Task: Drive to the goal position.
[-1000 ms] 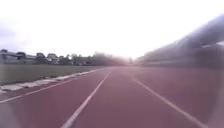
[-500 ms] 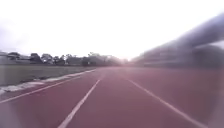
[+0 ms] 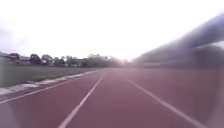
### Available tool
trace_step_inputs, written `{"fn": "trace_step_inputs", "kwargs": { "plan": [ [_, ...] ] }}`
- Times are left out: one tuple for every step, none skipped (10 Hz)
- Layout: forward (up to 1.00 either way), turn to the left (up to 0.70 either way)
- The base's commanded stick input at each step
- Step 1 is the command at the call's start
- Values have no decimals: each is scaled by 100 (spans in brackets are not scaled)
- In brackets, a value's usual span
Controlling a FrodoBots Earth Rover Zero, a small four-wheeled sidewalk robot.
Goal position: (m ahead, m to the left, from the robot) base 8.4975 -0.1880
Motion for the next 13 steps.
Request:
{"fn": "trace_step_inputs", "kwargs": {
  "plan": [
    [70,0],
    [70,0],
    [70,0],
    [70,0],
    [70,-17],
    [70,-30],
    [70,-30],
    [70,-30],
    [70,-30],
    [70,-29],
    [70,-22],
    [70,-9],
    [70,-3]
  ]
}}
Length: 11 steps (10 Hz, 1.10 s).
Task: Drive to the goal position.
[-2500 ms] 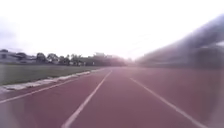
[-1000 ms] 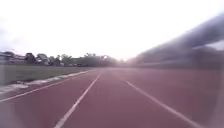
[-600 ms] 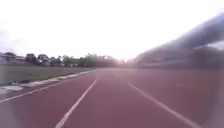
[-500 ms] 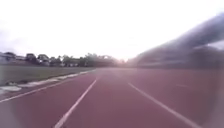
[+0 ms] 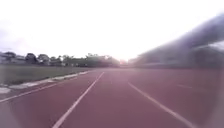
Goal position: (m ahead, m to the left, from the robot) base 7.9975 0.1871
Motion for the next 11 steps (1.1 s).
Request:
{"fn": "trace_step_inputs", "kwargs": {
  "plan": [
    [70,0],
    [70,0],
    [70,0],
    [70,0],
    [70,0],
    [70,0],
    [70,0],
    [70,0],
    [70,0],
    [70,-10],
    [70,-20]
  ]
}}
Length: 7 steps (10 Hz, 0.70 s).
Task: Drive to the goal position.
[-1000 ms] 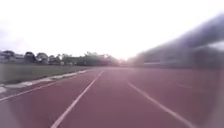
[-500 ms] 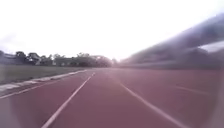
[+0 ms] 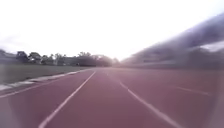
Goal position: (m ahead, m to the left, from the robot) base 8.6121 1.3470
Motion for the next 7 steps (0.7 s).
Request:
{"fn": "trace_step_inputs", "kwargs": {
  "plan": [
    [70,-30],
    [70,-30],
    [70,-26],
    [70,-19],
    [70,-9],
    [70,0],
    [70,0]
  ]
}}
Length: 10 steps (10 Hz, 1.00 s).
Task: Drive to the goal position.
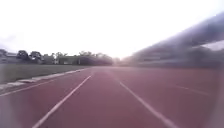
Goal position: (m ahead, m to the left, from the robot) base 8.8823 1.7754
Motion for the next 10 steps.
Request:
{"fn": "trace_step_inputs", "kwargs": {
  "plan": [
    [70,0],
    [70,-2],
    [70,-10],
    [70,-21],
    [70,-30],
    [70,-13],
    [70,-3],
    [70,0],
    [70,0],
    [70,0]
  ]
}}
